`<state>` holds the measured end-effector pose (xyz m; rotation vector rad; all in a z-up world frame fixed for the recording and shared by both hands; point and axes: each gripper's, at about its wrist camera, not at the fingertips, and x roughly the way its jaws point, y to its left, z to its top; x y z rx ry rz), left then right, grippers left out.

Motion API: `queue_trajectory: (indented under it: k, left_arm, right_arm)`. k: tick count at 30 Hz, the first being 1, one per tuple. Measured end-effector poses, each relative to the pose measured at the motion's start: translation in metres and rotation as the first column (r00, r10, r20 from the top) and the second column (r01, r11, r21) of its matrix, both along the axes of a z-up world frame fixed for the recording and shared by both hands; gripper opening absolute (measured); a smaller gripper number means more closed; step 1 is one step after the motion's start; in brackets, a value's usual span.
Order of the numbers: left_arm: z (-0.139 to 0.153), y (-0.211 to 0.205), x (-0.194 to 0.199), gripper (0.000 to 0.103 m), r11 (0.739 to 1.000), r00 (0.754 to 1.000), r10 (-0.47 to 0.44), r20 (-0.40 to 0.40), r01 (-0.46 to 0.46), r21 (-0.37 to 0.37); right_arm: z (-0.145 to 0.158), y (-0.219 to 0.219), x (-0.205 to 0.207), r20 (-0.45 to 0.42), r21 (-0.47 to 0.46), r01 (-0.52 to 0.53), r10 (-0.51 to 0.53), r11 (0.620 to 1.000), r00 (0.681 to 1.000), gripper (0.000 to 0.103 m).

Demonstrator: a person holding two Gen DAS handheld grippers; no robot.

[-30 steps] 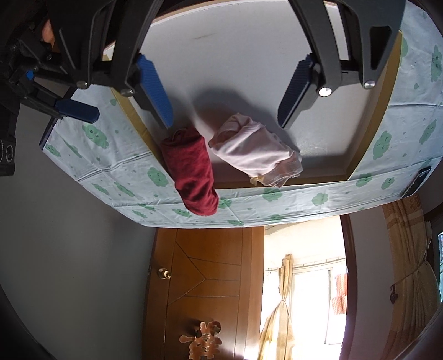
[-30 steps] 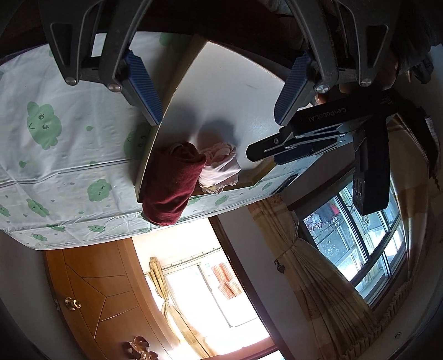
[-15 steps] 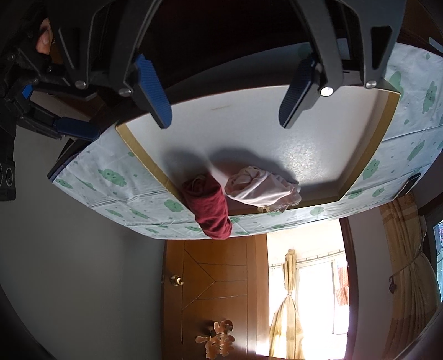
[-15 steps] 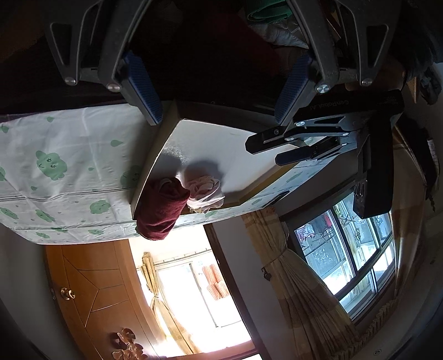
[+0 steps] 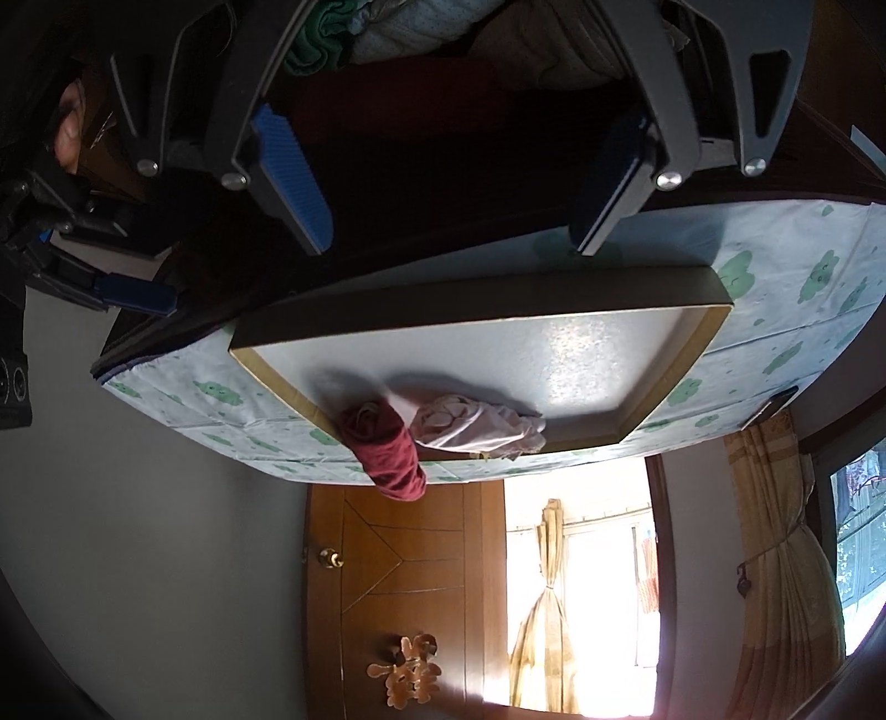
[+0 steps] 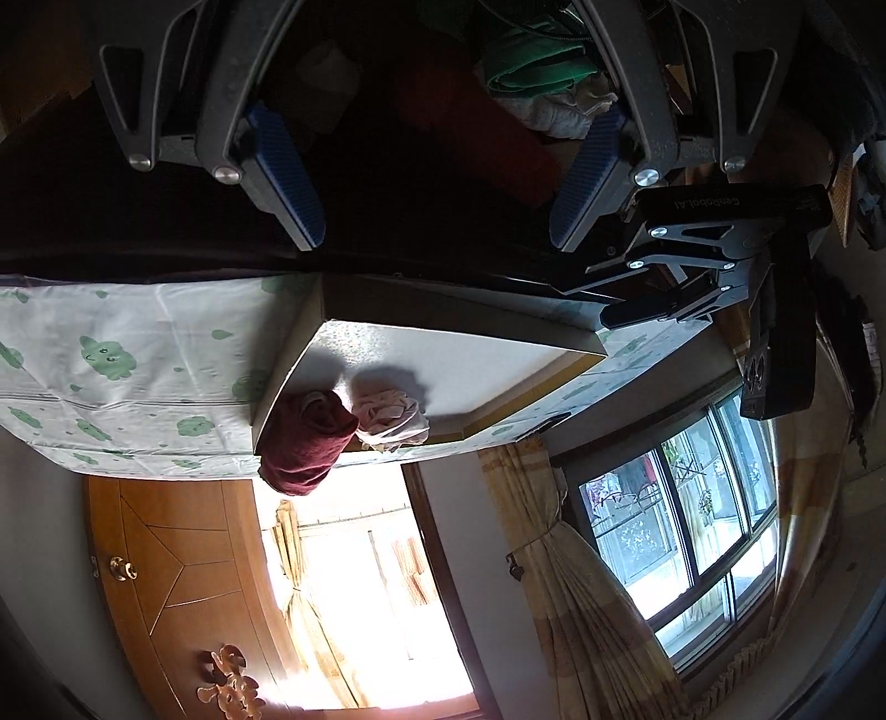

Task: Take underwear out of drawer
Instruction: 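Withdraw both tools from the tray and lower them into the drawer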

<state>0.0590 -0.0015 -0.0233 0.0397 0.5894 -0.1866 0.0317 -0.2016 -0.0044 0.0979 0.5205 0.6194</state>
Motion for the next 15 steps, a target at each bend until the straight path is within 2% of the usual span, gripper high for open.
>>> queue_trajectory:
  k: [15]
  left_arm:
    - [-0.025, 0.036, -0.033, 0.09, 0.994, 0.994, 0.106, -0.037, -0.105, 0.017]
  right_arm:
    - [0.0, -0.01, -0.045, 0.02, -0.128, -0.06, 0.064, 0.99, 0.998, 0.085]
